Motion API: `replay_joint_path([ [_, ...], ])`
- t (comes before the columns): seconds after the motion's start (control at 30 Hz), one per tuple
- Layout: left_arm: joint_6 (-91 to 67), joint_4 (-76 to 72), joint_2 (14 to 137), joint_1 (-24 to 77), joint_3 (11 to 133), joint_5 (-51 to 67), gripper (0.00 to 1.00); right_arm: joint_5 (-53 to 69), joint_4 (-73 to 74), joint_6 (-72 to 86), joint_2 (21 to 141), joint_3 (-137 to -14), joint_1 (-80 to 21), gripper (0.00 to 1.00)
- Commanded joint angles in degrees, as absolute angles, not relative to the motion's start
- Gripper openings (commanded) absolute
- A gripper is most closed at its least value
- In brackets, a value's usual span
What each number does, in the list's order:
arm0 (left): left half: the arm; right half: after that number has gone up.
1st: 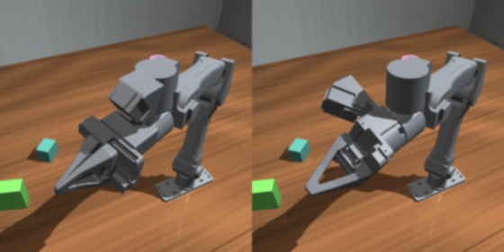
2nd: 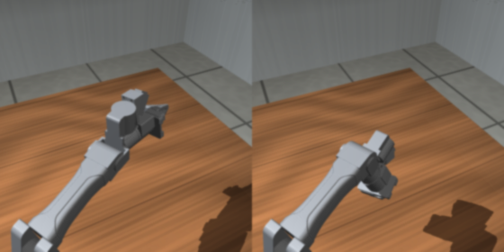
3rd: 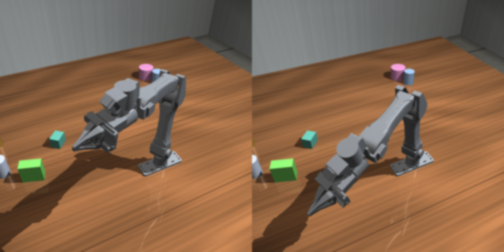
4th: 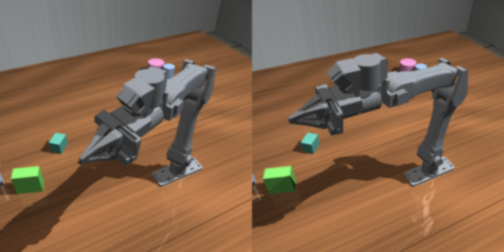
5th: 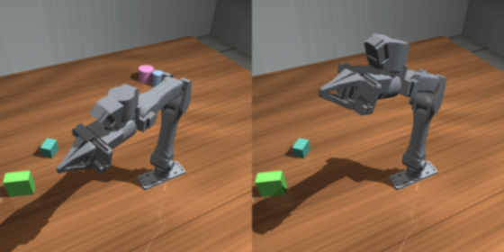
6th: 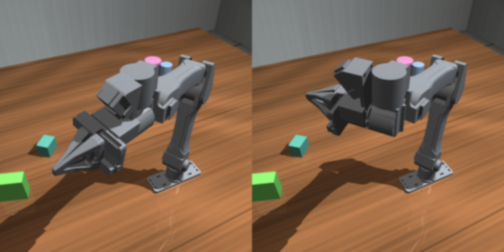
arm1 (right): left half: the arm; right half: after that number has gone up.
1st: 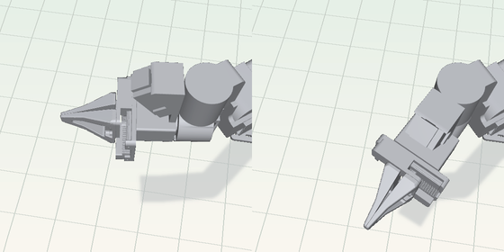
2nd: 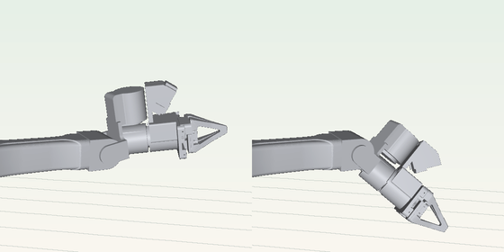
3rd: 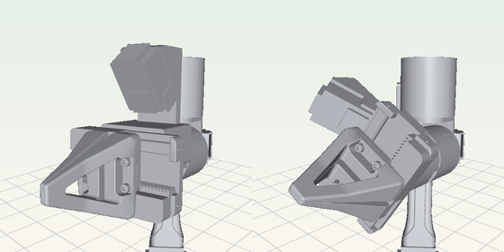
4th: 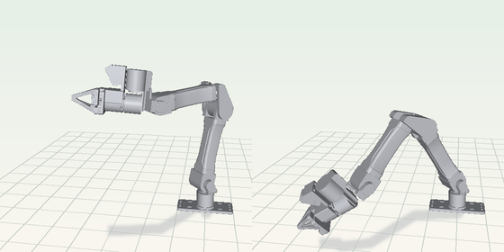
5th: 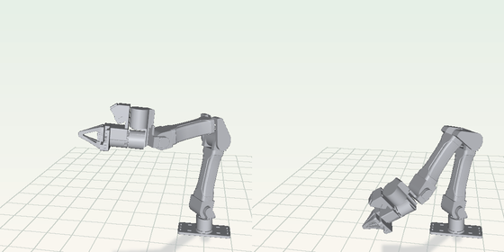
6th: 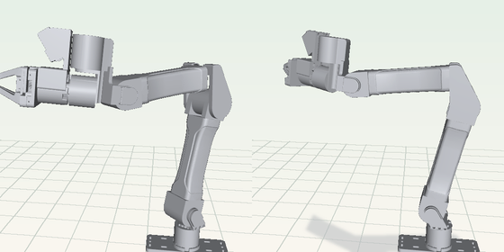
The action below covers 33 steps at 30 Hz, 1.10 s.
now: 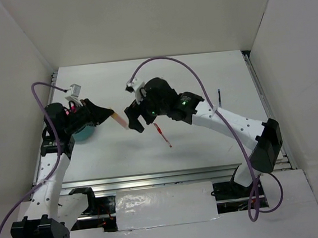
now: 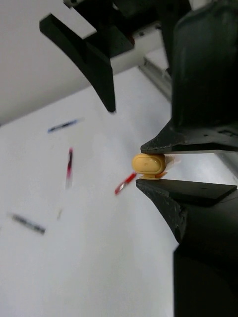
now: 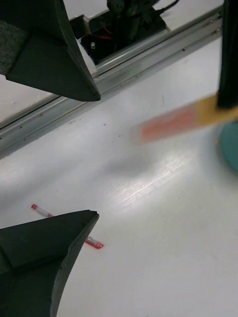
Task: Sort the stationery into containers
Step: Place the pen in the storage box.
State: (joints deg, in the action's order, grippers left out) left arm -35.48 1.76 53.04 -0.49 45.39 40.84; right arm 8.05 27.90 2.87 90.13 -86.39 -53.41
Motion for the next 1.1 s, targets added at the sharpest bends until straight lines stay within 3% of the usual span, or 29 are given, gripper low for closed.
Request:
replay_joint_path([
  [0.0, -26.13, 10.94, 51.94, -6.57, 51.49, 36.84, 0.00, 18.88, 29.35, 5.62, 89.56, -89.73, -45.65, 0.96],
  [0.17, -13.02, 19.94, 53.61, -20.89, 54.66, 35.06, 0.00, 23.46, 30.67, 7.82, 90.17, -87.90, -39.12, 0.95],
  [0.43, 1.55, 28.55, 66.59, -39.70, 61.95, 46.13, 0.03, 24.52, 30.67, 8.17, 90.70, -86.04, -36.21, 0.94],
  [1.07, 1.41, 13.72, 76.37, -43.68, 61.00, 45.27, 0.06, 26.90, 30.15, 8.26, 92.37, -85.43, -35.25, 0.93],
])
